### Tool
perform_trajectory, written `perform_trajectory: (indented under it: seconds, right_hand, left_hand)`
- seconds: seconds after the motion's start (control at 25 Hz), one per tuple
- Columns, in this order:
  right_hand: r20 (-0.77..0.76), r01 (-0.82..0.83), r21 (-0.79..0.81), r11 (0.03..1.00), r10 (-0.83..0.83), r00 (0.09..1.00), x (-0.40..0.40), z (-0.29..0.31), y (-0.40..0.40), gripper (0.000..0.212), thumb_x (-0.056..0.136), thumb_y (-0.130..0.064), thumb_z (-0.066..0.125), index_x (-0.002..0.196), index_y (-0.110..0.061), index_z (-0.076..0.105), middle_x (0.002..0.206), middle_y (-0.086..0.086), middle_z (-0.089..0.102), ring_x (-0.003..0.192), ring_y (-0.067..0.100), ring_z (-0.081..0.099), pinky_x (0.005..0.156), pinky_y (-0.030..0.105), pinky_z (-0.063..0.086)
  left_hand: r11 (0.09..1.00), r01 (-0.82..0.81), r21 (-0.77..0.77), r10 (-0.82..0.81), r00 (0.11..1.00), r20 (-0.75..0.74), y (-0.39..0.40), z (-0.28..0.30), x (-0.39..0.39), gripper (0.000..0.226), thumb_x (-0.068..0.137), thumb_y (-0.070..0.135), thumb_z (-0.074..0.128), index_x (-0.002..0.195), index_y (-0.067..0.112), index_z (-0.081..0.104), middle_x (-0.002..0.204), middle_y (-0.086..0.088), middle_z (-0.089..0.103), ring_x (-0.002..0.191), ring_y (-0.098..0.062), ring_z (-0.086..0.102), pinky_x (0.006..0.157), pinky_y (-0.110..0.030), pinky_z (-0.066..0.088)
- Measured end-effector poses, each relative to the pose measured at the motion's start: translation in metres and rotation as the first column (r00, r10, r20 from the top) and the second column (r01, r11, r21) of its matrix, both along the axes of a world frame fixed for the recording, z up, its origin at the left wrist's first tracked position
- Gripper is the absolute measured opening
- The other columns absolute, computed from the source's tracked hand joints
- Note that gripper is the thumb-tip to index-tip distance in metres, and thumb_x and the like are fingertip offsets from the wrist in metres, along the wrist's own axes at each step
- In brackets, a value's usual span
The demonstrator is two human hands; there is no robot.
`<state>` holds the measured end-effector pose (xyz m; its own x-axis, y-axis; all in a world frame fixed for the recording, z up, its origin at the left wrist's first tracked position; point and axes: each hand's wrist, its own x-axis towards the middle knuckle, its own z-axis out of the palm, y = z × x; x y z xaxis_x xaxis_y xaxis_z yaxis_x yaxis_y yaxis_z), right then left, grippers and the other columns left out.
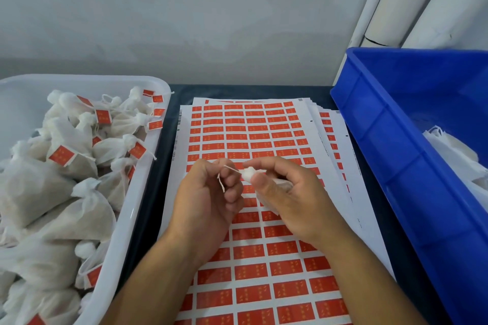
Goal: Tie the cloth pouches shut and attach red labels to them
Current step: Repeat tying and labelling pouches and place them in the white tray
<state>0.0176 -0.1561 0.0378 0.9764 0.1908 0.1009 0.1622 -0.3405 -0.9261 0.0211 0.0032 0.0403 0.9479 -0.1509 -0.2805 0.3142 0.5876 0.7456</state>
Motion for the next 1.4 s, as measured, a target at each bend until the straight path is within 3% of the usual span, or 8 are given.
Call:
perform_trajectory:
  seconds: [0.2, 0.4, 0.64, 0.8, 1.04, 1.16, 1.28, 1.4]
  right_hand:
    - [0.059, -0.03, -0.224, 0.974, 0.044, 0.997, 0.003, -0.001, -0.01, 0.026, 0.085, -0.08, 0.048, 0.112, -0.078, 0.05, 0.117, -0.053, 0.047, 0.116, -0.026, 0.042, 0.077, 0.003, 0.04]
    - [0.076, -0.012, -0.293, 0.956, 0.035, 0.996, 0.002, -0.005, -0.014, 0.018, 0.088, -0.071, 0.054, 0.106, -0.072, 0.054, 0.11, -0.034, 0.049, 0.112, -0.013, 0.047, 0.073, 0.005, 0.043]
    - [0.124, 0.041, -0.385, 0.922, 0.008, 0.992, 0.005, -0.013, -0.014, 0.015, 0.096, -0.058, 0.057, 0.105, -0.062, 0.047, 0.109, -0.039, 0.047, 0.108, -0.012, 0.049, 0.076, 0.006, 0.037]
    - [0.143, 0.064, -0.411, 0.909, -0.006, 0.99, 0.005, -0.017, -0.017, 0.016, 0.097, -0.063, 0.052, 0.11, -0.066, 0.044, 0.113, -0.038, 0.046, 0.104, -0.015, 0.049, 0.079, 0.006, 0.032]
    - [0.225, 0.331, -0.268, 0.905, -0.275, 0.935, 0.009, -0.018, -0.022, 0.009, 0.1, -0.05, 0.056, 0.106, -0.044, 0.054, 0.1, -0.025, 0.062, 0.089, -0.004, 0.063, 0.062, 0.003, 0.044]
    - [0.265, 0.428, -0.199, 0.881, -0.372, 0.889, 0.009, -0.018, -0.025, 0.008, 0.1, -0.041, 0.061, 0.101, -0.038, 0.053, 0.091, -0.025, 0.061, 0.091, -0.006, 0.061, 0.061, 0.0, 0.044]
    - [0.304, 0.485, -0.165, 0.859, -0.424, 0.853, 0.01, -0.019, -0.024, 0.014, 0.099, -0.035, 0.065, 0.098, -0.034, 0.052, 0.091, -0.027, 0.058, 0.082, 0.0, 0.063, 0.067, 0.003, 0.042]
    - [0.284, 0.494, -0.198, 0.847, -0.432, 0.856, 0.012, -0.023, -0.025, 0.018, 0.096, -0.033, 0.069, 0.097, -0.032, 0.051, 0.092, -0.023, 0.058, 0.082, 0.002, 0.062, 0.069, 0.007, 0.041]
  left_hand:
    - [1.0, -0.015, -0.001, 0.015, 0.999, 0.045, 0.0, -0.002, 0.0, 0.035, 0.095, 0.016, 0.042, 0.063, 0.019, 0.058, 0.067, -0.001, 0.045, 0.056, -0.01, 0.041, 0.049, -0.022, 0.042]
    - [0.962, 0.02, 0.272, -0.032, 0.999, 0.04, 0.0, -0.003, 0.001, 0.033, 0.09, 0.022, 0.047, 0.058, 0.024, 0.056, 0.064, 0.0, 0.042, 0.056, -0.01, 0.041, 0.056, -0.025, 0.043]
    - [0.992, 0.023, 0.127, -0.025, 1.0, 0.01, 0.001, 0.0, -0.002, 0.038, 0.095, 0.014, 0.044, 0.062, 0.022, 0.062, 0.067, -0.001, 0.048, 0.056, -0.01, 0.045, 0.052, -0.024, 0.043]
    - [0.94, -0.01, 0.341, 0.009, 1.0, 0.004, -0.001, -0.001, 0.0, 0.043, 0.101, 0.019, 0.044, 0.062, 0.022, 0.063, 0.062, 0.001, 0.053, 0.056, -0.01, 0.049, 0.054, -0.022, 0.046]
    - [0.302, -0.192, 0.934, -0.064, 0.973, 0.22, 0.013, -0.001, -0.008, 0.009, 0.1, 0.052, 0.053, 0.107, 0.048, 0.047, 0.1, 0.026, 0.064, 0.079, -0.003, 0.068, 0.059, -0.009, 0.052]
    - [-0.047, -0.18, 0.983, -0.232, 0.959, 0.164, 0.026, -0.008, -0.03, 0.037, 0.099, 0.051, 0.054, 0.133, 0.048, 0.039, 0.138, 0.016, 0.05, 0.111, -0.009, 0.06, 0.087, -0.03, 0.054]
    - [-0.123, -0.161, 0.979, -0.243, 0.962, 0.128, 0.043, -0.011, -0.074, 0.045, 0.096, 0.058, 0.05, 0.137, 0.049, 0.036, 0.147, 0.016, 0.042, 0.117, -0.006, 0.053, 0.097, -0.036, 0.052]
    - [-0.152, -0.173, 0.973, -0.267, 0.955, 0.128, 0.056, -0.006, -0.126, 0.048, 0.087, 0.057, 0.058, 0.131, 0.042, 0.046, 0.135, 0.01, 0.056, 0.1, -0.006, 0.059, 0.083, -0.037, 0.059]
